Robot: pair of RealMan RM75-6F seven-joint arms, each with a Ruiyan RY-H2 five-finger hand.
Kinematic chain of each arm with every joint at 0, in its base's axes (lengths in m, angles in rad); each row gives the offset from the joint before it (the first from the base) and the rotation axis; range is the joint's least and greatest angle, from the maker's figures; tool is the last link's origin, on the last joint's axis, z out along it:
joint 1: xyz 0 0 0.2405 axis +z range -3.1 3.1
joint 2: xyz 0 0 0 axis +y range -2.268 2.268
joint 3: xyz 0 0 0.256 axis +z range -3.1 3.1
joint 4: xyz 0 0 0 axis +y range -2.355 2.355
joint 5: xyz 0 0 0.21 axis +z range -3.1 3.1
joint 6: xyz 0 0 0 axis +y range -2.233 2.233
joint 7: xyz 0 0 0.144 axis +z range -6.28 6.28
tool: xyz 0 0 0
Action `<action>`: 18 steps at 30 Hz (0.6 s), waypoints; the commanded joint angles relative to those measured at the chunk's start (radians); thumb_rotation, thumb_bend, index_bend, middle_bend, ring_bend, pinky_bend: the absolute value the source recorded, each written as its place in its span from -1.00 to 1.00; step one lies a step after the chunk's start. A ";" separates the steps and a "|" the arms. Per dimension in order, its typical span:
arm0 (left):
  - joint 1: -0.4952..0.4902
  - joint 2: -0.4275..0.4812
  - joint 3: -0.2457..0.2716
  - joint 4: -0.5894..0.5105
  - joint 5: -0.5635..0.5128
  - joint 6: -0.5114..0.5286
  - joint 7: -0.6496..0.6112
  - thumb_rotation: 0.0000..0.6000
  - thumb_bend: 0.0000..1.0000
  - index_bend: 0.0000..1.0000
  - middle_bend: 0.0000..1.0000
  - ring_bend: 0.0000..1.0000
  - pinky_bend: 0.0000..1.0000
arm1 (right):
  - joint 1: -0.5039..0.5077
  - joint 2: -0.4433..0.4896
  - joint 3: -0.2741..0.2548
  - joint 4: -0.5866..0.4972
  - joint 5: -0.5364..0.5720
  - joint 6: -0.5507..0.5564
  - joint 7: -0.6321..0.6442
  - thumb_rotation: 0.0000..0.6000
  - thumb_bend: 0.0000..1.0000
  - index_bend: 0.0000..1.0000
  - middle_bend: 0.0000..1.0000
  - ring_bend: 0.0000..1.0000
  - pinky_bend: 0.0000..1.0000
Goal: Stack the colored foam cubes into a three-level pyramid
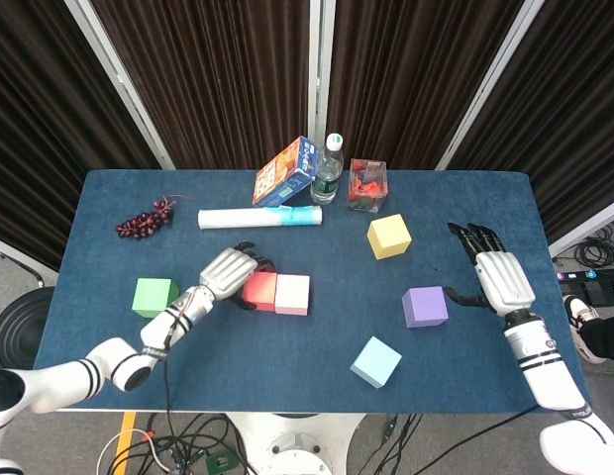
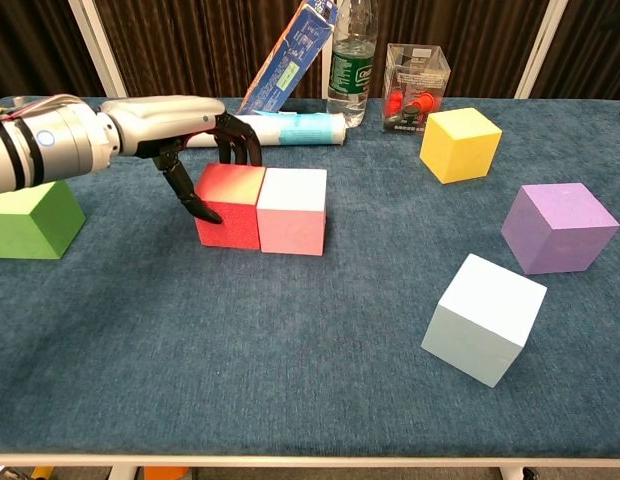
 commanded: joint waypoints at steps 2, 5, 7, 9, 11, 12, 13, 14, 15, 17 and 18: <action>0.002 0.004 0.004 -0.013 -0.005 0.000 0.015 1.00 -0.92 -0.33 -0.07 -0.26 -0.70 | -0.001 -0.001 -0.001 0.002 -0.003 -0.002 0.006 1.00 -0.67 -1.00 -0.74 -1.00 -1.00; 0.003 0.005 0.007 -0.019 -0.010 -0.002 0.030 1.00 -0.92 -0.33 -0.07 -0.26 -0.70 | -0.002 -0.001 -0.002 0.005 -0.006 -0.004 0.012 1.00 -0.67 -1.00 -0.74 -1.00 -1.00; 0.004 0.004 0.006 -0.022 -0.014 0.000 0.033 1.00 -0.92 -0.33 -0.07 -0.26 -0.70 | -0.002 -0.001 -0.003 0.006 -0.008 -0.005 0.014 1.00 -0.67 -1.00 -0.74 -1.00 -1.00; 0.004 0.004 0.005 -0.023 -0.018 0.000 0.037 1.00 -0.92 -0.33 -0.07 -0.26 -0.70 | -0.003 0.000 -0.004 0.007 -0.010 -0.006 0.014 1.00 -0.67 -1.00 -0.74 -1.00 -1.00; 0.002 0.005 0.004 -0.025 -0.022 -0.003 0.042 1.00 -0.92 -0.33 -0.07 -0.26 -0.70 | -0.004 0.000 -0.003 0.006 -0.010 -0.004 0.017 1.00 -0.67 -1.00 -0.74 -1.00 -1.00; 0.002 0.005 0.003 -0.027 -0.024 -0.004 0.045 1.00 -0.92 -0.33 -0.07 -0.26 -0.70 | -0.005 0.001 -0.004 0.006 -0.011 -0.003 0.017 1.00 -0.67 -1.00 -0.74 -1.00 -1.00; 0.002 0.005 0.003 -0.029 -0.026 -0.004 0.047 1.00 -0.92 -0.33 -0.07 -0.26 -0.70 | -0.005 0.001 -0.004 0.006 -0.011 -0.003 0.018 1.00 -0.67 -1.00 -0.74 -1.00 -1.00; 0.001 0.005 0.003 -0.031 -0.027 -0.006 0.048 1.00 -0.92 -0.33 -0.07 -0.26 -0.70 | -0.006 0.001 -0.004 0.006 -0.011 -0.003 0.018 1.00 -0.67 -1.00 -0.74 -1.00 -1.00; 0.001 0.005 0.003 -0.033 -0.029 -0.006 0.049 1.00 -0.92 -0.33 -0.07 -0.26 -0.70 | -0.006 0.002 -0.004 0.006 -0.012 -0.004 0.018 1.00 -0.67 -1.00 -0.74 -1.00 -1.00; 0.001 0.005 0.004 -0.034 -0.030 -0.007 0.052 1.00 -0.92 -0.33 -0.07 -0.26 -0.70 | -0.007 0.003 -0.004 0.007 -0.011 -0.003 0.019 1.00 -0.67 -1.00 -0.74 -1.00 -1.00; 0.001 0.004 0.004 -0.034 -0.031 -0.006 0.052 1.00 -0.92 -0.33 -0.07 -0.26 -0.70 | -0.007 0.003 -0.004 0.006 -0.011 -0.004 0.019 1.00 -0.67 -1.00 -0.74 -1.00 -1.00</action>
